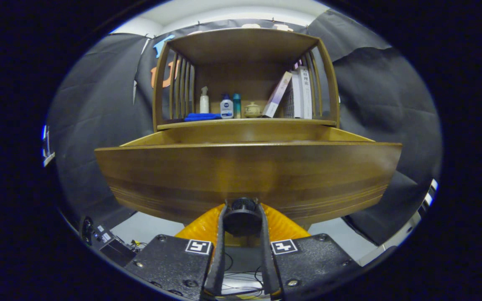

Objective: Pull open the drawer, take out the items inside it, and place them on the countertop above the cabinet.

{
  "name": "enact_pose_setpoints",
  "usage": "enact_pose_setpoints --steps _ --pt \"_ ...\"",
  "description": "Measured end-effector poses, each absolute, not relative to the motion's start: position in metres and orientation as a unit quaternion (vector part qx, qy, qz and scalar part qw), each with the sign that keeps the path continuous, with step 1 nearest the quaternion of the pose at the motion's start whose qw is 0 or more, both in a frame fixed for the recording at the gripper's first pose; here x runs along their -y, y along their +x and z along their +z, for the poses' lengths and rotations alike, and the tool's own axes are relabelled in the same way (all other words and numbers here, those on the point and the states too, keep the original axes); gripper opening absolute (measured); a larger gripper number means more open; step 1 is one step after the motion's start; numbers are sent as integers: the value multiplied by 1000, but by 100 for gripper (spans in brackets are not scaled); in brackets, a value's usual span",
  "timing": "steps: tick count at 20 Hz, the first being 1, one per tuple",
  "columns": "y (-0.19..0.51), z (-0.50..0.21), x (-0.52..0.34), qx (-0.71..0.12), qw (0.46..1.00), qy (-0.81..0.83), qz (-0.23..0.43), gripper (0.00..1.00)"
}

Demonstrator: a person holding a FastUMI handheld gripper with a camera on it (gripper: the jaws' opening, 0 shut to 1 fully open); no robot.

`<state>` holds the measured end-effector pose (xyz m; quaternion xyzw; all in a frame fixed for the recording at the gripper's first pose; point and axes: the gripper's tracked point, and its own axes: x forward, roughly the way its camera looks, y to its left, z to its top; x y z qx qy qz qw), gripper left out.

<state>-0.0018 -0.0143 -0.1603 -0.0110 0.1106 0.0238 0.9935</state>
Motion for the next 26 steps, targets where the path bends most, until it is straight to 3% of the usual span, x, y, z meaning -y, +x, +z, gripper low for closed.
enact_pose_setpoints --steps 2,6,7,17,21,26 --pt "-6 -161 17 -117 993 -4 29 46" --pt "-21 -144 32 -117 993 8 25 95" --pt "-25 -134 38 -111 994 10 21 98" --pt "-9 -3 76 -65 995 68 -10 94" --pt "29 26 74 -94 993 67 -22 94" --pt "79 21 57 -189 981 35 -23 94"
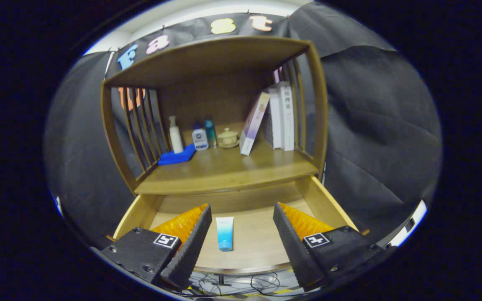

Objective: Pull open the drawer, take out the items inside it, and place them on the countertop above the cabinet.

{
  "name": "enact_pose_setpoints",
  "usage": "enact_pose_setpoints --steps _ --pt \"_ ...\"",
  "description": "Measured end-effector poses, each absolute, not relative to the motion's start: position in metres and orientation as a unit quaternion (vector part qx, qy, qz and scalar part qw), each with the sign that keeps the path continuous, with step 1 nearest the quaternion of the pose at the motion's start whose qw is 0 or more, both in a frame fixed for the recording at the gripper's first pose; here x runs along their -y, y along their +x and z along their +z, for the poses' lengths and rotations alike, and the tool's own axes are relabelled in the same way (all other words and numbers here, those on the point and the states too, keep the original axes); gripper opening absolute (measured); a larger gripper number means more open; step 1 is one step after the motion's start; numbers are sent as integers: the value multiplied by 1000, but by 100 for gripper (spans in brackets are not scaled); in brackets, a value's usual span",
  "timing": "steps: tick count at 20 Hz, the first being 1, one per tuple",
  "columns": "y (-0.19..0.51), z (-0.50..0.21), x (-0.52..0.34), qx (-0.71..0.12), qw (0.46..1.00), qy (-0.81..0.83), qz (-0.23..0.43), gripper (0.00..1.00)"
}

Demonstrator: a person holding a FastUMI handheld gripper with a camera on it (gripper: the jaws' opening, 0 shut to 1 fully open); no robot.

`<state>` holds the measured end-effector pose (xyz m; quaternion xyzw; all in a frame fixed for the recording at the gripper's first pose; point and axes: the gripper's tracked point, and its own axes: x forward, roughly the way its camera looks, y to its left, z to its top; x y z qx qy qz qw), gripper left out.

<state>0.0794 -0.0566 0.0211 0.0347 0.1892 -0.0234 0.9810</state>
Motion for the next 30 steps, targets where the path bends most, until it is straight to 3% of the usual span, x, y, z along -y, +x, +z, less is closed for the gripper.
enact_pose_setpoints --steps 5,14,21,29,30 --pt "122 -12 22 -285 958 -24 6 94" --pt "148 -102 9 -485 874 -20 1 93" --pt "145 -135 7 -557 831 1 -8 90" --pt "152 -143 -4 -599 801 1 -22 71" --pt "154 -140 -5 -605 796 1 -29 65"
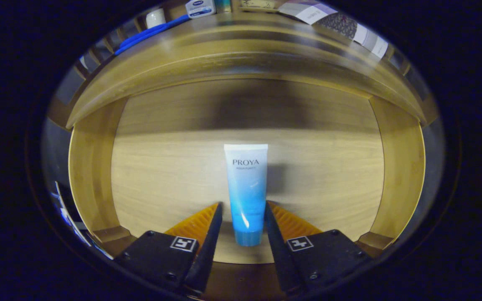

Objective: Pull open the drawer, take out the items inside it, and place them on the countertop above the cabinet.

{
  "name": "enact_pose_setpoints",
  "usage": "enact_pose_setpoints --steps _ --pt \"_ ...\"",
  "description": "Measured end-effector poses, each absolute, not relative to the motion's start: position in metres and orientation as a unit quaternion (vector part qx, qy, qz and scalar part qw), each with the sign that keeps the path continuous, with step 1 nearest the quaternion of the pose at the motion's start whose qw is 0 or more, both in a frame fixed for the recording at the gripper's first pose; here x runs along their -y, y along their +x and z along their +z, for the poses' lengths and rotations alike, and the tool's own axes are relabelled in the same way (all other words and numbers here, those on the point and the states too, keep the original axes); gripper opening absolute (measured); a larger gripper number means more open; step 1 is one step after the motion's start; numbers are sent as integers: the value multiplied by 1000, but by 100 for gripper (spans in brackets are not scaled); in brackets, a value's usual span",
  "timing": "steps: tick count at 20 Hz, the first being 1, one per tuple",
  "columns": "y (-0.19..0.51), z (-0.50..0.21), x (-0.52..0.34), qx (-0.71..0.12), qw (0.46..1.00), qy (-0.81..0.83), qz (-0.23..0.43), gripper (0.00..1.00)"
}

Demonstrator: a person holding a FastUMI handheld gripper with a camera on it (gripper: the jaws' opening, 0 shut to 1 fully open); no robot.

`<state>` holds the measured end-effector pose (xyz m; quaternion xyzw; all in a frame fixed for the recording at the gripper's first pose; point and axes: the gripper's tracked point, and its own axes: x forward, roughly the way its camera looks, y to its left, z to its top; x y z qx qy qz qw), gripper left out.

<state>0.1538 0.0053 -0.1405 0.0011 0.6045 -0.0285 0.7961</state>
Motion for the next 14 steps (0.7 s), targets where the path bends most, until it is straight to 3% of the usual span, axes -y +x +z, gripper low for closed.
enact_pose_setpoints --steps 2,4,14 --pt "164 -127 -13 -608 793 4 -35 52" --pt "163 -127 -11 -605 795 7 -38 48" --pt "150 -86 -11 -550 835 27 1 44"
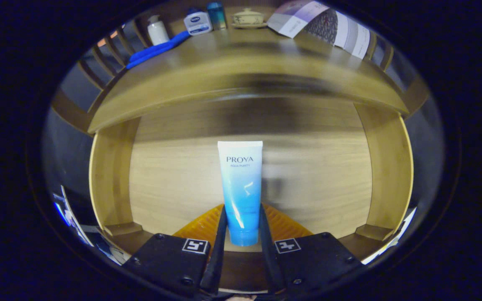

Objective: Pull open the drawer, take out the items inside it, and place them on the countertop above the cabinet.

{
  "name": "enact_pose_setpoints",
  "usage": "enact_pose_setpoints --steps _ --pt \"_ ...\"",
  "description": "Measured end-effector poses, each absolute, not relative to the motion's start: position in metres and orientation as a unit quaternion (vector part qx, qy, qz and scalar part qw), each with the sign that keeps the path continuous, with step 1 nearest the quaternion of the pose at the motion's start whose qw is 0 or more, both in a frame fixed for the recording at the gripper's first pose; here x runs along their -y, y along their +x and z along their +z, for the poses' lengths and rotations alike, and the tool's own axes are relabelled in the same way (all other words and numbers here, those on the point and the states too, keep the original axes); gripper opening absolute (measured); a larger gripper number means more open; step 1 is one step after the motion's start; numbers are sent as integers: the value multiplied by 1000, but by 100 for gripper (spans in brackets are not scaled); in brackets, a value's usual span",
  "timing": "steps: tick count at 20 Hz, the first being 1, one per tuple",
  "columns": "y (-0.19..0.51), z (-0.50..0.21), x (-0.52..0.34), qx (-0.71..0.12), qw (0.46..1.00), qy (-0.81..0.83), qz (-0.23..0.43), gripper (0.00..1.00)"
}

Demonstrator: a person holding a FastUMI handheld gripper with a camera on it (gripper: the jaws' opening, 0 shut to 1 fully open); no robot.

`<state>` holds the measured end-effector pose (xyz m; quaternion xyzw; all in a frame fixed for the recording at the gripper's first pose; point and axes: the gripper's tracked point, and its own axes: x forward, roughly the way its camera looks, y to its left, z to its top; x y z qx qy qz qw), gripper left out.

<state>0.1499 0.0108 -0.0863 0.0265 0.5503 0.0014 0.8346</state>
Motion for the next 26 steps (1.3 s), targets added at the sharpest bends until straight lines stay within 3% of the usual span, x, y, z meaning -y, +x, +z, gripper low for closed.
enact_pose_setpoints --steps 9,26 --pt "135 -12 -19 -493 869 23 29 44" --pt "274 31 -6 -415 908 61 -16 44"
